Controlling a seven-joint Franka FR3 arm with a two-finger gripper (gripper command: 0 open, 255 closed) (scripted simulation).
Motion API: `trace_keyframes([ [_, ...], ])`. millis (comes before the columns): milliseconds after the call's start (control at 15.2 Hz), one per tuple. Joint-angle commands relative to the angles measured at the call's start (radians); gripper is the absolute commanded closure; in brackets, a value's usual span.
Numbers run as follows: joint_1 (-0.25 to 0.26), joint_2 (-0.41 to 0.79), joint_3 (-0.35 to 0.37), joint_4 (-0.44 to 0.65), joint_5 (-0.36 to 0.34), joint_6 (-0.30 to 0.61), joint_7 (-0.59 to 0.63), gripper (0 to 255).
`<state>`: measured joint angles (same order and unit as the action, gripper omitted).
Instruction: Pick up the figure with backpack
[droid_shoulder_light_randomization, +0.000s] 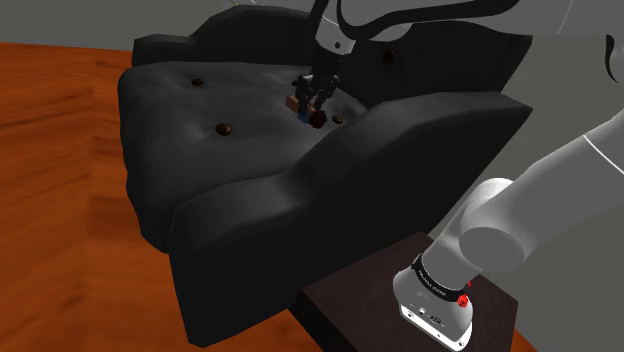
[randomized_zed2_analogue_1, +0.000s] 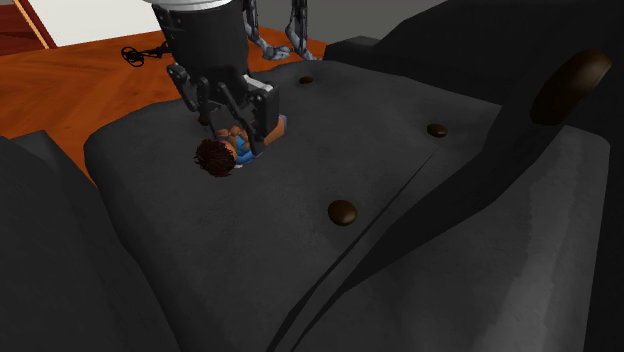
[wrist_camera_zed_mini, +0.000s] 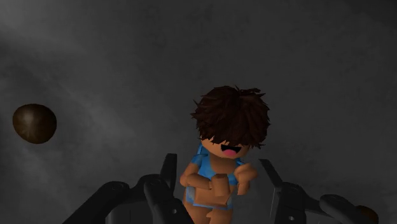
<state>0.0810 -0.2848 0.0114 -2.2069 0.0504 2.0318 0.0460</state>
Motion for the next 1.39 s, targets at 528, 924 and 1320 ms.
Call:
trace_keyframes([
  [528,0.000,0.001,0.000,-0.002,0.000,0.003,0.000,255],
  [924,-0.001,-0.009,0.000,0.070,-0.002,-0.078,0.003,255],
  [1320,-0.001,-0.011,-0.001,0.148,-0.003,-0.159,0.006,255],
])
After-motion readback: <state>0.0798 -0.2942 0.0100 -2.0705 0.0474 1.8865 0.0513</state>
